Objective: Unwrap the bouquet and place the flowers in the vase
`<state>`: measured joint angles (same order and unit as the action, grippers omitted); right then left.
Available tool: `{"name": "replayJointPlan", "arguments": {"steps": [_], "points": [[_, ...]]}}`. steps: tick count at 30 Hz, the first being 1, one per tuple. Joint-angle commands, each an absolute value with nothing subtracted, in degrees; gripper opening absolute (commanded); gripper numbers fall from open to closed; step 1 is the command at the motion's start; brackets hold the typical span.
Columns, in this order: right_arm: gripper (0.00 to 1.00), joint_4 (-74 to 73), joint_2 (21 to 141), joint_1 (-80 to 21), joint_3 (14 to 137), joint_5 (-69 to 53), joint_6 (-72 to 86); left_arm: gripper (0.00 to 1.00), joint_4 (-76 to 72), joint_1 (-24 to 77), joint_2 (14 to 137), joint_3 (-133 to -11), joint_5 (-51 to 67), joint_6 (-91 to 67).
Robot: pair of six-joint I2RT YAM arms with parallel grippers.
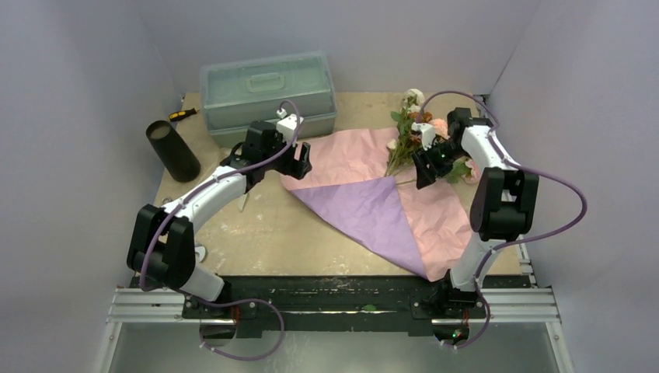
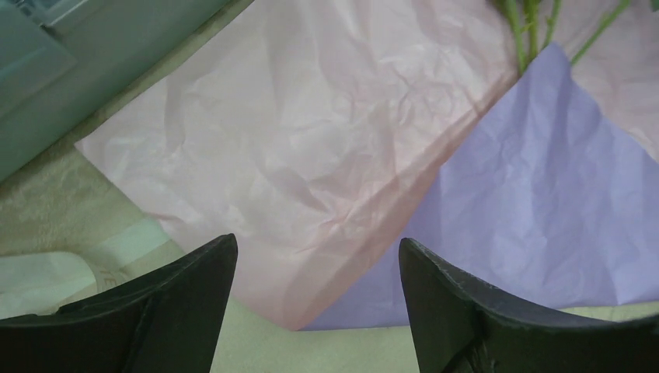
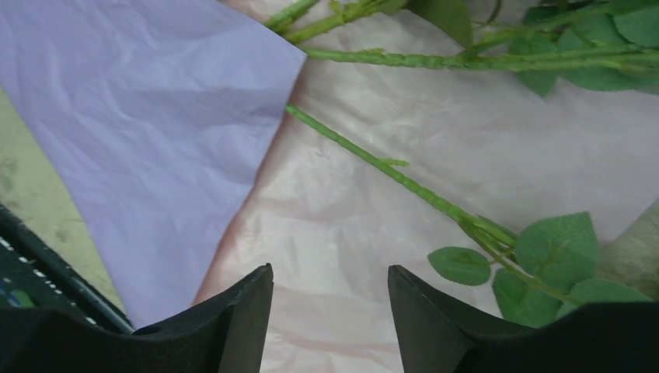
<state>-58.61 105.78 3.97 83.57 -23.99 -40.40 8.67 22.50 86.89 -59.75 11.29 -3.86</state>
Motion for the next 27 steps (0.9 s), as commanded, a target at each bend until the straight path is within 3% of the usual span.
{"name": "replayJointPlan", "arguments": {"steps": [1, 5, 13, 27], "points": [[0.62, -62.13, 106.26, 2.07, 85.57, -33.86, -35.32, 0.76, 5.76, 22.06, 85.44, -61.19, 22.37, -1.72], [0.69, -60.55, 109.14, 1.49, 85.13, -38.06, -32.54, 0.76, 6.46, 22.06, 86.28, -63.69, 25.27, -2.46], [0.74, -56.07, 114.11, 0.44, 83.58, -40.74, -28.64, 0.76, 7.21, 22.06, 85.72, -64.93, 24.44, -1.51], [0.72, -59.17, 116.96, -2.81, 80.22, -50.57, -30.52, 0.76, 7.97, 21.77, 86.68, -67.83, 21.15, -2.68]]}}
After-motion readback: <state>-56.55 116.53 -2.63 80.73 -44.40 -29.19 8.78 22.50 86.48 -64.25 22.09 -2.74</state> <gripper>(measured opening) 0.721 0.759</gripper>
